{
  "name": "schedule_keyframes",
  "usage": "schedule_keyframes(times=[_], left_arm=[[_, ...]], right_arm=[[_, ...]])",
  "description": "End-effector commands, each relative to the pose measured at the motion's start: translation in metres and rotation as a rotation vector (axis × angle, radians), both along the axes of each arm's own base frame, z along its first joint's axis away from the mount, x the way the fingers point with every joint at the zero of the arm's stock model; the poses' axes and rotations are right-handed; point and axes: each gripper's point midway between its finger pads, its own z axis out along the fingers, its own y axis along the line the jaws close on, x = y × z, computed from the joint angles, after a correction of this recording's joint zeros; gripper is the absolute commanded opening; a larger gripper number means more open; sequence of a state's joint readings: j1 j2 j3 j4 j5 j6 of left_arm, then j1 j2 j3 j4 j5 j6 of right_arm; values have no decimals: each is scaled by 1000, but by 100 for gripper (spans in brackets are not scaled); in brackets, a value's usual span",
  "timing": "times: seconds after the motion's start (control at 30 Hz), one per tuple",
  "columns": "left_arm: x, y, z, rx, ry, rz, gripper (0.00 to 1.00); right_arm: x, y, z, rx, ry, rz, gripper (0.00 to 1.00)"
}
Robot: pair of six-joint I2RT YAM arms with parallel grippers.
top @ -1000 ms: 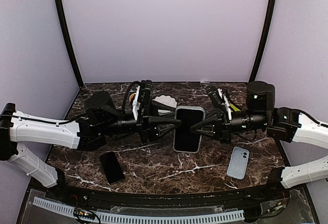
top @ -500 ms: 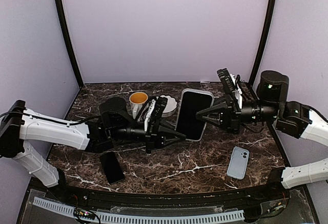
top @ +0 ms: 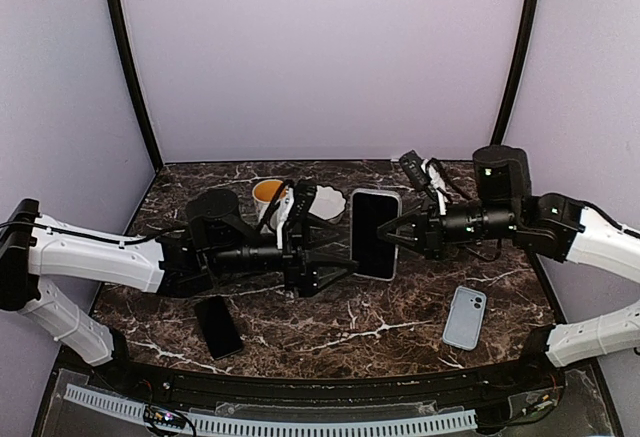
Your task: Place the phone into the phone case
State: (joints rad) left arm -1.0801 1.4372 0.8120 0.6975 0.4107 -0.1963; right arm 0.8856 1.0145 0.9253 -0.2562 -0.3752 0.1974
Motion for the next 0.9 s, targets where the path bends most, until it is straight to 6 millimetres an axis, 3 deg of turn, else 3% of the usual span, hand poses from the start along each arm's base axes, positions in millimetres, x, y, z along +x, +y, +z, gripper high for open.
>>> schedule_keyframes(times=[0.0,0.2,0.43,0.67,0.73,0.8,0.87], left_arm=[[35,23,16,12,-31,241,90],[51,33,9,40,-9,310,92],[50,31,-1,69,13,299,92],[51,34,-3,79,3,310,92],[51,34,-4,82,1,311,92],[52,33,-4,84,0,310,92],[51,33,-4,82,2,307,92]], right_arm=[[31,-14,-63,-108,232,-146,0],[43,-16,-140,-168,559,-160,0],[55,-17,-181,-178,743,-166,0],[52,-24,-214,-156,912,-157,1],[52,-28,-222,-184,920,-177,11],[56,-36,-235,-233,921,-231,29],[59,-48,-250,-308,912,-295,34]])
